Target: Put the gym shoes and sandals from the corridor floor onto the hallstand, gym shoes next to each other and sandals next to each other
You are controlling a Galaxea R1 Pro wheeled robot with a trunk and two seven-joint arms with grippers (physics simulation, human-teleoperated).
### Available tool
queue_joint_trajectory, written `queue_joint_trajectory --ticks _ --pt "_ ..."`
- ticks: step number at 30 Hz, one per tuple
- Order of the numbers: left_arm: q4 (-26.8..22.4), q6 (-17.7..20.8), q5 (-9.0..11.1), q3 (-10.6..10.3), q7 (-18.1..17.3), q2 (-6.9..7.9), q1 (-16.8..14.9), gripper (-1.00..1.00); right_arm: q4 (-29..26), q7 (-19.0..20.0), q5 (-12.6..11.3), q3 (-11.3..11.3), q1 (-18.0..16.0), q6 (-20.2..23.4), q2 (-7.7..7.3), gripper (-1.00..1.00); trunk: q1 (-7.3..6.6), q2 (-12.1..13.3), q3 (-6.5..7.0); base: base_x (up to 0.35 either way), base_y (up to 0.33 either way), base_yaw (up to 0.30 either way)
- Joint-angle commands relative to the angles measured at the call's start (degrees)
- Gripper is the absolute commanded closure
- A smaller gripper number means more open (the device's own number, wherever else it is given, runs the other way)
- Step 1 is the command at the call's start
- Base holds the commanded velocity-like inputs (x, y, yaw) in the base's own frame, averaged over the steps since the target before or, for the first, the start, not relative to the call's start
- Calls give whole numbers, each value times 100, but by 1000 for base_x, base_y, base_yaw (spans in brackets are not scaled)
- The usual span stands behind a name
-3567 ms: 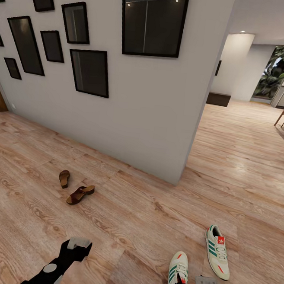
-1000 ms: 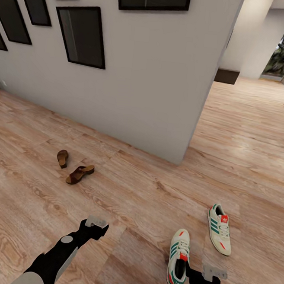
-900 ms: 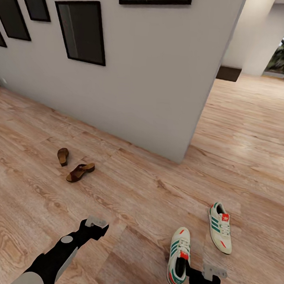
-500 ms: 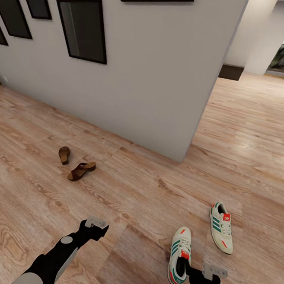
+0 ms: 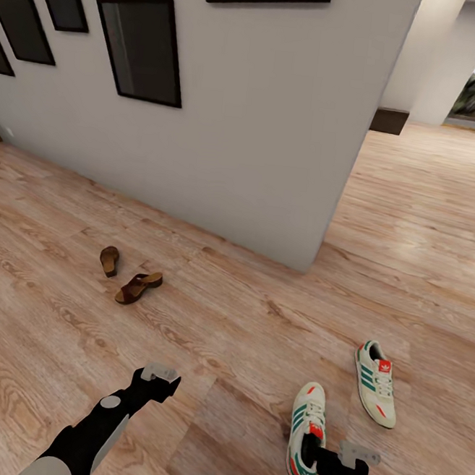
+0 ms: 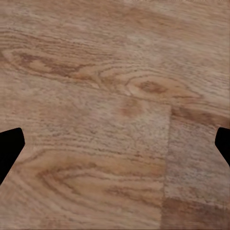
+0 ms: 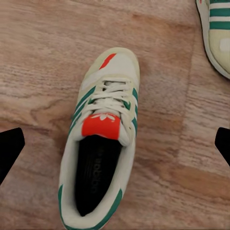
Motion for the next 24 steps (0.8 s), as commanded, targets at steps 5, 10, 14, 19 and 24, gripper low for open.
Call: queue_joint_trajectory --ticks 5,10,14,19,24 --pt "-1 -16 -15 -10 1 0 -2 -100 0 -12 -60 10 -1 -23 -2 -100 0 -1 -4 36 110 -164" --pt "-1 -16 -20 -11 1 -1 1 -100 -1 -12 -60 10 -1 -23 -2 -100 0 -1 -4 12 36 -198" --pt "-8 -16 -25 -44 1 -1 7 -100 -1 -12 -60 10 -1 -27 -1 -100 0 -1 -4 3 9 -59" --pt "-43 -16 -42 -61 1 1 13 -100 -1 -12 -60 10 -1 -27 -2 -100 0 -1 -4 1 2 -14" --pt "-72 -9 -43 -55 1 6 15 -100 -1 -12 -60 10 -1 -29 0 -100 0 -1 -4 0 1 -3"
